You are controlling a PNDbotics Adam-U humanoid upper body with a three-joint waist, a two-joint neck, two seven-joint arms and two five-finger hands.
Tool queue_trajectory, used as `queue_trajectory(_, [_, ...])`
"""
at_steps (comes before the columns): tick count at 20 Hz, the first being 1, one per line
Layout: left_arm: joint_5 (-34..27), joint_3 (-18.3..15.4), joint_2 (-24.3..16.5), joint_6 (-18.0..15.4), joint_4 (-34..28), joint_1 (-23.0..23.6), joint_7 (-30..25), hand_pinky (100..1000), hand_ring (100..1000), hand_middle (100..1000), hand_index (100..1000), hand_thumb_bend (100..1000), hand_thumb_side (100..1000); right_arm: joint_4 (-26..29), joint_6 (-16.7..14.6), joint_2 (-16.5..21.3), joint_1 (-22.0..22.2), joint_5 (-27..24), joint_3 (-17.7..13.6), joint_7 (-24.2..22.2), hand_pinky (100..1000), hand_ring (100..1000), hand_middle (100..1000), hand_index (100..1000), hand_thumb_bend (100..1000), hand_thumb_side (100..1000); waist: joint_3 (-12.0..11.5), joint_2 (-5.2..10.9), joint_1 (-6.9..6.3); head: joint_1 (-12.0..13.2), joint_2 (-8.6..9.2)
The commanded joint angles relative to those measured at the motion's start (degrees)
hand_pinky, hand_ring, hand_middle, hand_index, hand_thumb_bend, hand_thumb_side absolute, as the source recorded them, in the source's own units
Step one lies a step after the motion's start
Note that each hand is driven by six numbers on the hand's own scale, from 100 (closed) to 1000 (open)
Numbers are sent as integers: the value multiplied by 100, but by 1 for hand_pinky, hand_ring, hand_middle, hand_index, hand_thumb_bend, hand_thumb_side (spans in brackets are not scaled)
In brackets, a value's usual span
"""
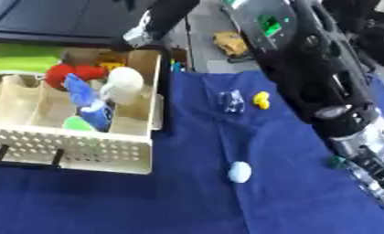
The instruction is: Pick up objects from table and place into drawer.
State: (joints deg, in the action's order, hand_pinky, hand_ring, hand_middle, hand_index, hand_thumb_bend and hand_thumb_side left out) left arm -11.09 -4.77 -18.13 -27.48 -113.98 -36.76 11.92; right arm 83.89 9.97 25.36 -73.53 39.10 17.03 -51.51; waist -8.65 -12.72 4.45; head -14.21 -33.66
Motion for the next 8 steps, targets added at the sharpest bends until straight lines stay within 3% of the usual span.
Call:
queue_trajectory(1, [5, -38, -82, -15, -61, -77, 11, 486, 543, 591, 763, 336, 1000, 374, 81, 338, -39, -99, -310, 137, 866, 902, 704, 880, 570, 679, 33, 96, -75, 40, 44])
queue_trajectory(6, [45, -76, -99, -32, -61, -49, 66, 486, 542, 591, 763, 334, 1000, 1042, 418, 785, 226, -241, -955, 543, 854, 885, 660, 855, 546, 758, 149, 54, -158, 114, 39])
queue_trajectory(7, [54, -85, -102, -36, -61, -44, 79, 486, 542, 591, 763, 334, 1000, 1182, 495, 876, 300, -277, -1095, 629, 840, 874, 638, 838, 469, 821, 179, 44, -183, 130, 39])
queue_trajectory(8, [63, -94, -104, -41, -61, -38, 92, 486, 542, 591, 763, 333, 1000, 1317, 569, 962, 378, -334, -1229, 712, 829, 864, 623, 828, 446, 845, 205, 34, -209, 145, 39])
